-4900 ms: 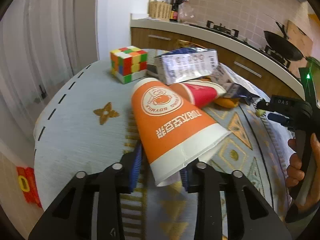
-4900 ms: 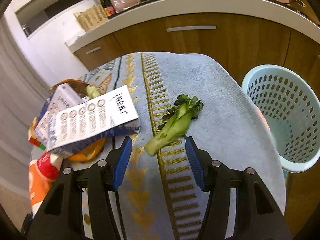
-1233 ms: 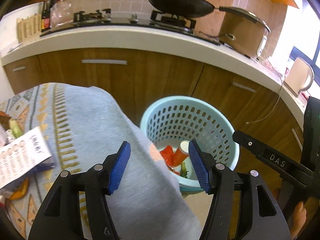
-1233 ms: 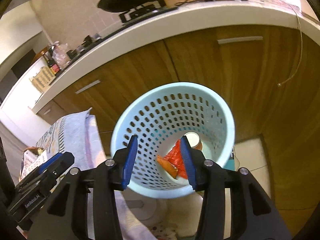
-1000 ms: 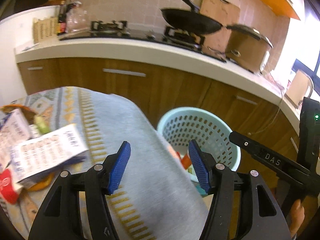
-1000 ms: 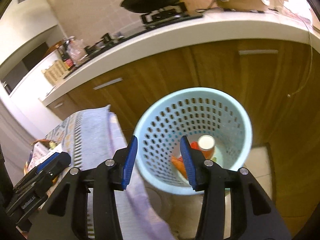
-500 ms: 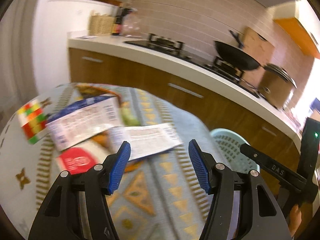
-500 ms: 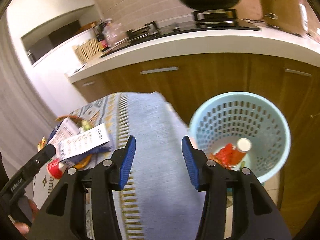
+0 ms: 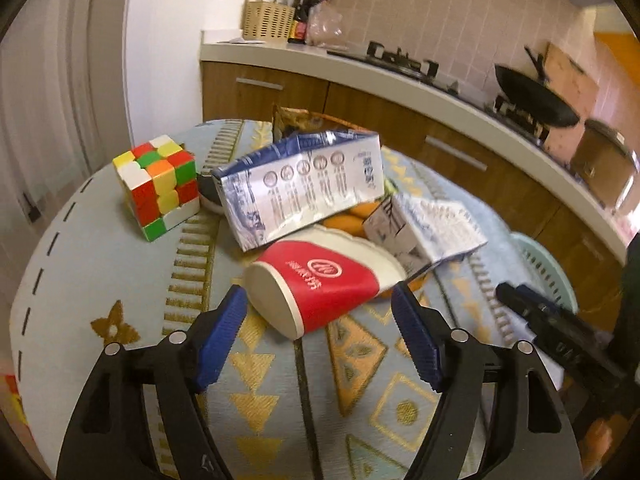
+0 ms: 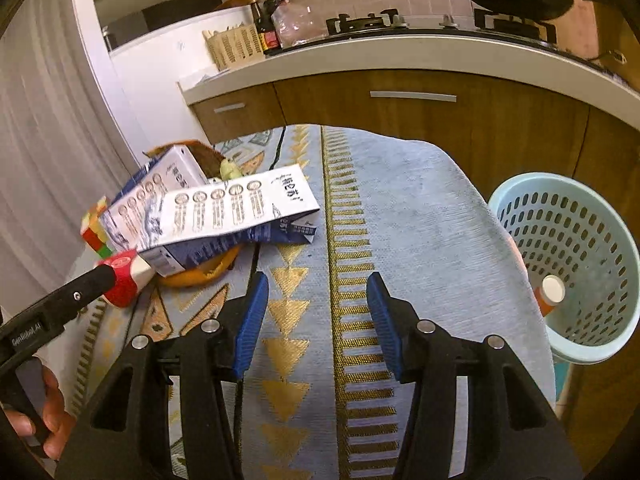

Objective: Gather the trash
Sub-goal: 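Return both tools to the table and approach the red paper cup with the left tool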

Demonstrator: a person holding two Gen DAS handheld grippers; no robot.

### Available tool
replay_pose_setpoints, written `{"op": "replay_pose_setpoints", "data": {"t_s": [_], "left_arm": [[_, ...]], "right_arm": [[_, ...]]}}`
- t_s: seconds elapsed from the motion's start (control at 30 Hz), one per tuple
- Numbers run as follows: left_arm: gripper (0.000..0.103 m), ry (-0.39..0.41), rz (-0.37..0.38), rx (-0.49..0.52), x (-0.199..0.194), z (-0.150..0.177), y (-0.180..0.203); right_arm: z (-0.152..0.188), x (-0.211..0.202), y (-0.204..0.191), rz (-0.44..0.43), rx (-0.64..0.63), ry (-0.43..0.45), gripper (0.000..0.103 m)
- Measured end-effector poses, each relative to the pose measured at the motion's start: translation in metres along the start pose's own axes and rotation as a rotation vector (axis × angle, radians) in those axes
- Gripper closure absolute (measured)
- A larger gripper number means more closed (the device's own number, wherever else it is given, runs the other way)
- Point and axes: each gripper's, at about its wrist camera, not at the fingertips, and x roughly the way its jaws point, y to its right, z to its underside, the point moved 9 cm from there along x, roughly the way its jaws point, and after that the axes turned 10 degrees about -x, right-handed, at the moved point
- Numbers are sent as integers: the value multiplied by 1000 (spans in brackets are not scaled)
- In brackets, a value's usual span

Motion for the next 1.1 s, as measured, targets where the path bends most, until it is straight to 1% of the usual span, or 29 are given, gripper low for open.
{"op": "replay_pose_setpoints", "data": {"t_s": [0.03,0.2,0.3,0.43,0.53,0.73,0.83,0.97,1.0,1.03,1.1], "left_arm": [[28,4,-17,25,2,2,1],[28,8,-107,138,18,8,9],[28,-7,-131,166,26,10,8],[28,11,-150,145,22,5,-1],[28,26,-162,113,15,1,-16],[28,45,-175,-5,-6,-6,-61],[28,39,-154,-36,-12,-6,-77],[28,23,-71,-8,-11,-8,-67],[27,28,-54,13,-11,-12,-61],[25,32,-46,31,-10,-15,-55],[21,15,-16,128,-4,-17,-33]], "right_arm": [[0,0,0,-4,3,4,55],[2,2,6,-19,33,-4,54],[2,3,8,-21,39,-3,54],[1,3,9,-25,40,-4,54],[2,3,9,-32,42,-6,53],[2,4,6,-31,39,-6,51],[1,5,6,-31,37,-6,49],[1,5,5,-33,40,-8,49],[1,5,5,-33,41,-7,49],[1,5,6,-34,41,-6,49],[2,5,6,-34,45,-6,49]]}}
